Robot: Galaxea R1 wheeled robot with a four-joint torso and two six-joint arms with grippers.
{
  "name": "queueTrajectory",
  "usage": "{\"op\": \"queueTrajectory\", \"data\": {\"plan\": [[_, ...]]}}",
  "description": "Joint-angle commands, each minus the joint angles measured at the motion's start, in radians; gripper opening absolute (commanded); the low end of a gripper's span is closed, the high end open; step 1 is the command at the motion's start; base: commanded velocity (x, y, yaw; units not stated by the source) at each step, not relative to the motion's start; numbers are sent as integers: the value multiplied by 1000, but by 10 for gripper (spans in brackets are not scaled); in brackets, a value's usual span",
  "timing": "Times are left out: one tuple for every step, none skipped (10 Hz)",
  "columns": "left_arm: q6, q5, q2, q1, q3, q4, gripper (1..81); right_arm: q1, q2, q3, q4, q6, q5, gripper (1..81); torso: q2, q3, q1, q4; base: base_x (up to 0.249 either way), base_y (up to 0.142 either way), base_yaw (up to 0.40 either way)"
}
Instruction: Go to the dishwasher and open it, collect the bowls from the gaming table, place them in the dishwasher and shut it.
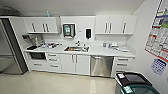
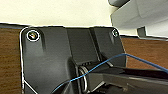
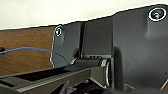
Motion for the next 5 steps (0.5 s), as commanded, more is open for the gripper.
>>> {"op": "queueTrajectory", "data": {"plan": [[7, 52, -14, -55, 19, -4, 811, 51, -7, 25, -13, -5, -50, 811, 0, 0, 0, 0, 114, 0, 0], [7, 52, -14, -55, 19, -3, 811, 51, -7, 25, -13, -5, -50, 811, 0, 0, 0, 0, 113, 0, 0], [7, 52, -14, -55, 19, -3, 811, 50, -7, 25, -13, -5, -50, 811, 0, 0, 0, 0, 113, 0, 0], [7, 52, -14, -55, 19, -3, 811, 51, -7, 25, -13, -5, -50, 811, 0, 0, 0, 0, 115, 0, 0], [5, 52, -14, -55, 19, -3, 811, 51, -9, 25, -13, -5, -50, 811, 0, 0, 0, 0, 121, 0, 0]]}}
